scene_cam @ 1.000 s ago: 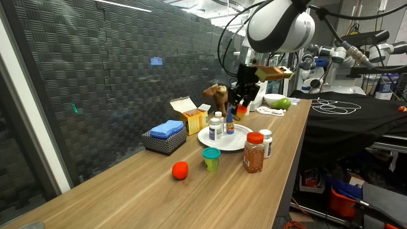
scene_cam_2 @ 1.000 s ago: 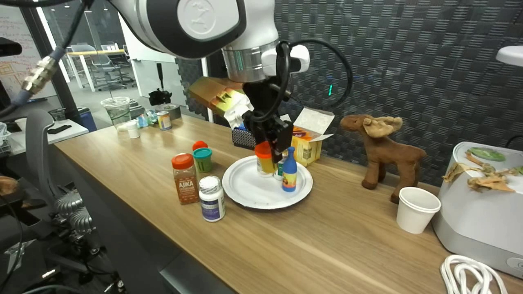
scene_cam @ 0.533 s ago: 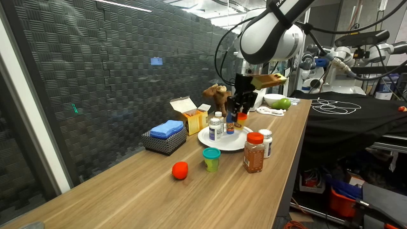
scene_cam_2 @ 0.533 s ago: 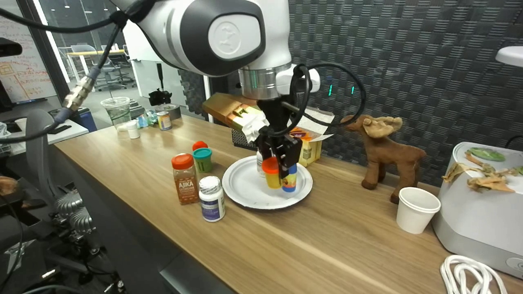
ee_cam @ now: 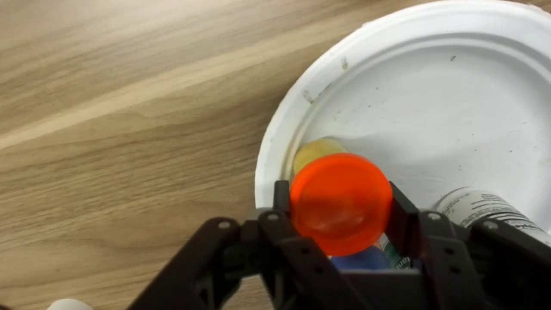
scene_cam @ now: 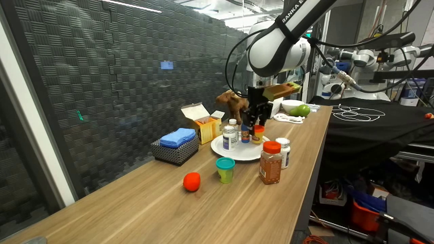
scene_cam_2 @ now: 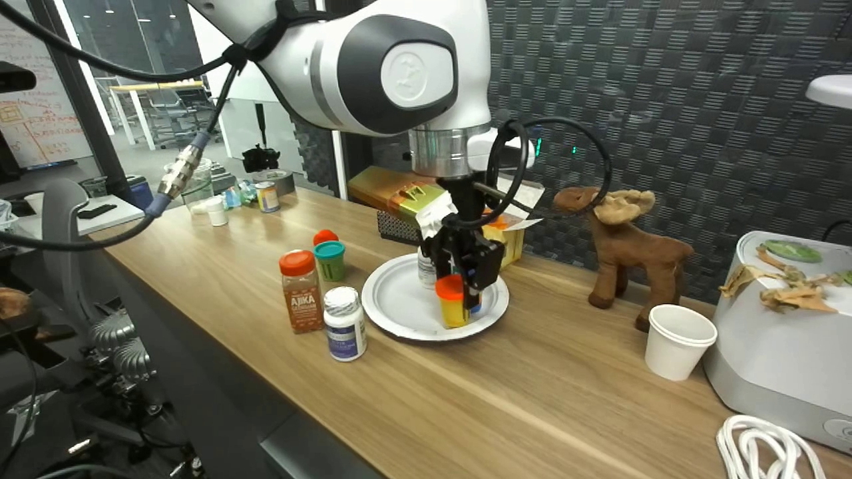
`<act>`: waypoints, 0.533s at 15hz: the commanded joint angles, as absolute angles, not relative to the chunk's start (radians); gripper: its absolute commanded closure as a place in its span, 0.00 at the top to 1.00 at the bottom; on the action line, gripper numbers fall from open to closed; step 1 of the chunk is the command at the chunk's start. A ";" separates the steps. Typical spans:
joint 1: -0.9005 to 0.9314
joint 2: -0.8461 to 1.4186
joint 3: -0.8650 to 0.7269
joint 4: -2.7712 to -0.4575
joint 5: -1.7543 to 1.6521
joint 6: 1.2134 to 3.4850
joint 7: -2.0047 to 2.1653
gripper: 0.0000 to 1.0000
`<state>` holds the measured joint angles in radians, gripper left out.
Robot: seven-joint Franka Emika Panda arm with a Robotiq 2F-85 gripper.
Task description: Pick up all the objects surrounding the white plate and arrange them on the plate
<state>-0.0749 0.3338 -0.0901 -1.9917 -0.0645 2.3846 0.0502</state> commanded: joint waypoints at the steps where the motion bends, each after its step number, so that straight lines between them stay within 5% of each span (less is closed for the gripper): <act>1: -0.081 0.355 -0.074 -1.934 -0.032 2.346 0.020 0.28; 8: -0.078 0.351 -0.067 -1.950 -0.036 2.358 0.015 0.31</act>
<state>-0.0747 0.3534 -0.0751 -1.9648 -0.0541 2.3712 0.0405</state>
